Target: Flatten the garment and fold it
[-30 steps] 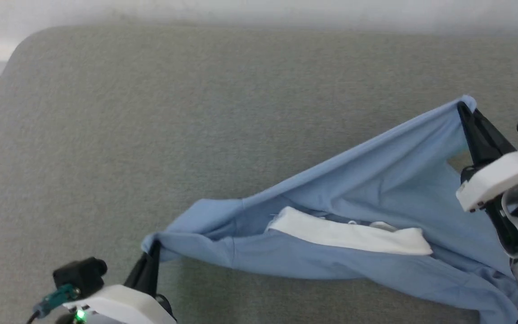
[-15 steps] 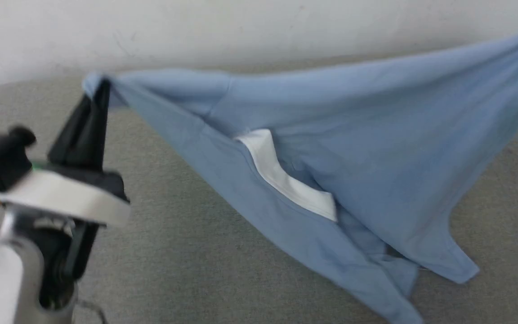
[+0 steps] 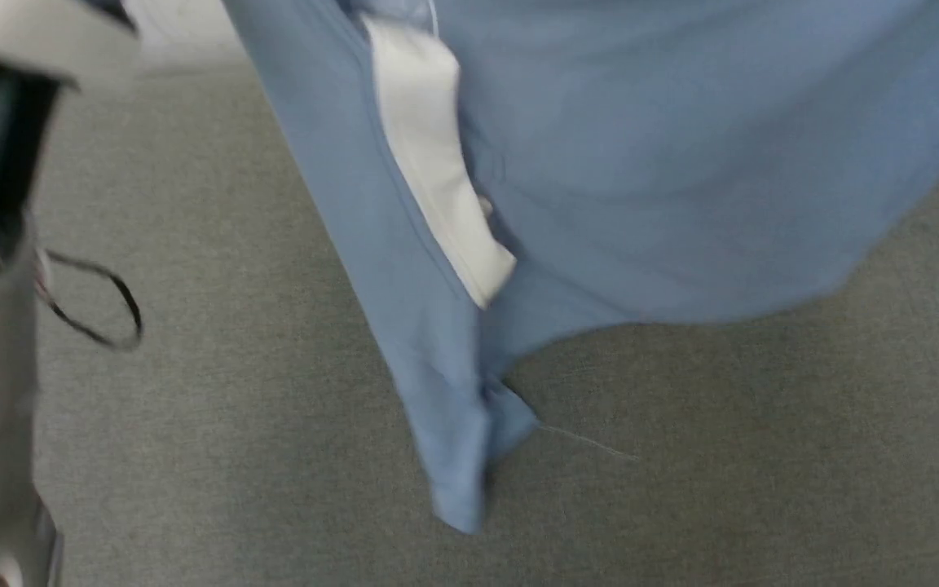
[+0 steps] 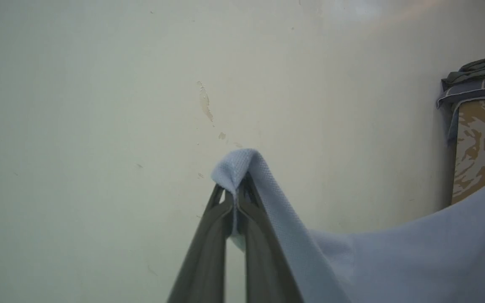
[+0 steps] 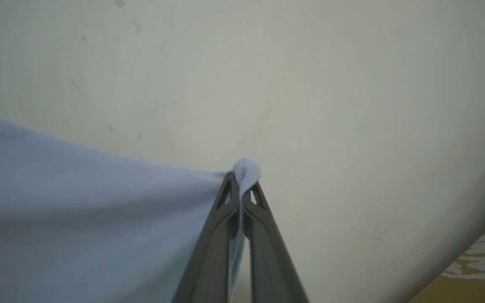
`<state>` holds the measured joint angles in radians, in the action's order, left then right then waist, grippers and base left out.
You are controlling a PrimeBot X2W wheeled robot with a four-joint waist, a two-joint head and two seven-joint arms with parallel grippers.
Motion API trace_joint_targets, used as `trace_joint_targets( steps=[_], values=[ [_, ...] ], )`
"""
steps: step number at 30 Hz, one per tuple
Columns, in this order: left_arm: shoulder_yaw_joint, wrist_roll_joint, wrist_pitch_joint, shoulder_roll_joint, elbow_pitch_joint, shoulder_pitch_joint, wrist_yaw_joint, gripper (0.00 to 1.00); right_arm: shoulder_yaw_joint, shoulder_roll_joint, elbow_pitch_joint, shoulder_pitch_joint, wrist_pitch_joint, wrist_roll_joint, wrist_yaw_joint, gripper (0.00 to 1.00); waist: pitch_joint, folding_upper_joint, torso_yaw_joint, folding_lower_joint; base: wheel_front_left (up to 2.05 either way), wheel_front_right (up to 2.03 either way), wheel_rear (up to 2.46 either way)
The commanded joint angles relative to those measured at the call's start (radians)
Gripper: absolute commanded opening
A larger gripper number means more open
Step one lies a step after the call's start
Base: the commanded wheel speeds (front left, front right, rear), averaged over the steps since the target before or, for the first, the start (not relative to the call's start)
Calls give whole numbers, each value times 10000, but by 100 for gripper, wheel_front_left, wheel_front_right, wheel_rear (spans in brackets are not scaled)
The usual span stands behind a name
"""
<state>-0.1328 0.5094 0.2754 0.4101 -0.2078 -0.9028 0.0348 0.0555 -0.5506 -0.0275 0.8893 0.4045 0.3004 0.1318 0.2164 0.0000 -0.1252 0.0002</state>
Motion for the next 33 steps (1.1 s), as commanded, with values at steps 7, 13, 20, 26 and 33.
trace_joint_targets(
  steps=[7,13,20,26,33],
  values=[
    [27,-442,-148,-120,1705,-3169,123,0,5,476,1985,2743,-170,-280,-11,0,2031,0,-378,-2,0,0,0],
    [125,-1072,-856,-256,3182,-5895,496,0,-344,1033,3575,5006,-796,-941,-11,0,3299,0,-637,-2,0,0,0],
    [397,-1439,-2820,-805,4253,-8182,973,0,-1526,1633,4411,6831,-2413,-2373,-11,0,4138,0,-660,-2,0,0,0],
    [68,-1450,-3129,-854,5292,-8028,630,0,-1336,1849,5096,6701,-3473,-2431,-11,0,4306,0,-459,-2,0,0,0],
    [-366,-1567,-3003,-200,6467,-5578,92,0,-100,1945,6171,4969,-4188,-1767,-11,0,3992,0,-279,-2,0,0,0]
  ],
)
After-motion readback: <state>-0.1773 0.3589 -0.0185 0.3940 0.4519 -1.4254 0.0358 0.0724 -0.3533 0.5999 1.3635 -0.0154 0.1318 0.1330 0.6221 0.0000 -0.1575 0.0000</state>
